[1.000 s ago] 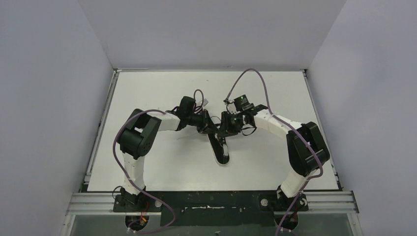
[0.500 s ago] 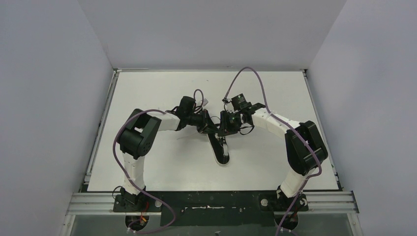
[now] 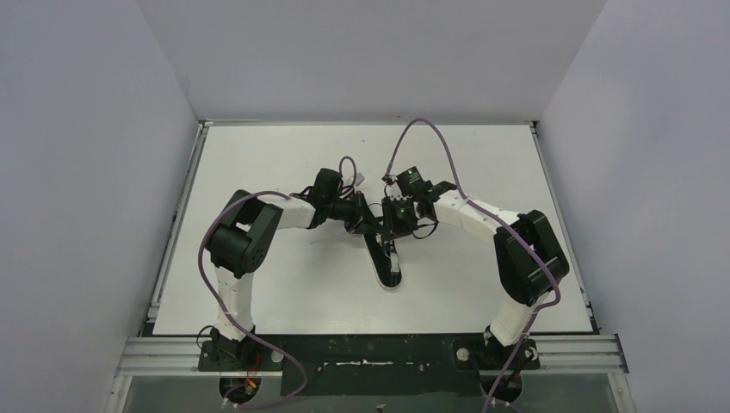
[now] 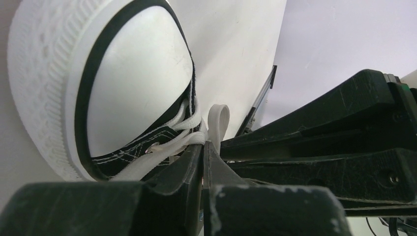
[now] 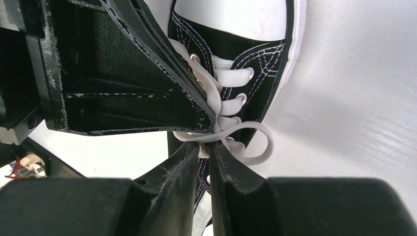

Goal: Tie the shoes

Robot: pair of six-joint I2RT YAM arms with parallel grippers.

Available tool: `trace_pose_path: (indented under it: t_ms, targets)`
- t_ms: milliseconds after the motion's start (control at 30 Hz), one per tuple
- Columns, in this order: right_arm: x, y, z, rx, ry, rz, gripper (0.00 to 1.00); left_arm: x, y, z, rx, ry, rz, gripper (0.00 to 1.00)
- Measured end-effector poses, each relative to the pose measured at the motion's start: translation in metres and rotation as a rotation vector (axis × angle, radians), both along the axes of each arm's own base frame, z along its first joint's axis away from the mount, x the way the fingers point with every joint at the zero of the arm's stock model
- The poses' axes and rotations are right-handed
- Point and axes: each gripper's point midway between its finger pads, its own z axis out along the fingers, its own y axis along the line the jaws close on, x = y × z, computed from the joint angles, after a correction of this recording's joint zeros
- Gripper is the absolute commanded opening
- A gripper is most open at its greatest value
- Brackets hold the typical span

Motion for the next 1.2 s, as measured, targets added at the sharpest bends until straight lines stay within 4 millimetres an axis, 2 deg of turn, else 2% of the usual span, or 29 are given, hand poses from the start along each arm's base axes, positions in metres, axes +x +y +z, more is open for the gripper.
trace_pose_path:
  t_ms: [167,267,467,667,833,900,967,1067,1200]
  targets:
    - [0.001,-0.003,-0.002,-0.046,-0.027,0.008,0.08,0.000,0.000,-0.002,-0.002,0.004,-0.001,0.00]
    - [0.001,-0.005,-0.004,-0.076,-0.048,0.020,0.00,0.000,0.000,-0.002,-0.001,0.005,-0.001,0.00]
    - [0.001,-0.004,-0.002,-0.130,-0.088,0.053,0.00,0.001,0.001,-0.002,-0.004,0.005,0.000,0.00]
    - [-0.010,-0.009,0.016,-0.167,-0.039,0.062,0.00,0.003,0.005,-0.002,-0.006,0.003,0.001,0.01]
    - [-0.037,-0.019,0.024,-0.177,0.070,0.046,0.00,0.002,0.006,-0.003,0.001,-0.012,-0.010,0.27]
    - [-0.046,-0.022,0.026,-0.182,0.109,0.038,0.00,0.000,0.008,-0.005,0.012,-0.019,-0.020,0.34]
    - [-0.055,-0.029,0.029,-0.191,0.153,0.031,0.00,-0.003,0.014,-0.005,0.032,-0.029,-0.035,0.48]
    - [-0.064,-0.038,0.037,-0.188,0.193,0.022,0.00,-0.007,0.028,0.002,0.070,-0.058,-0.059,0.63]
    - [-0.068,-0.059,0.054,-0.182,0.224,-0.024,0.00,-0.005,0.055,0.016,0.177,-0.167,-0.102,0.75]
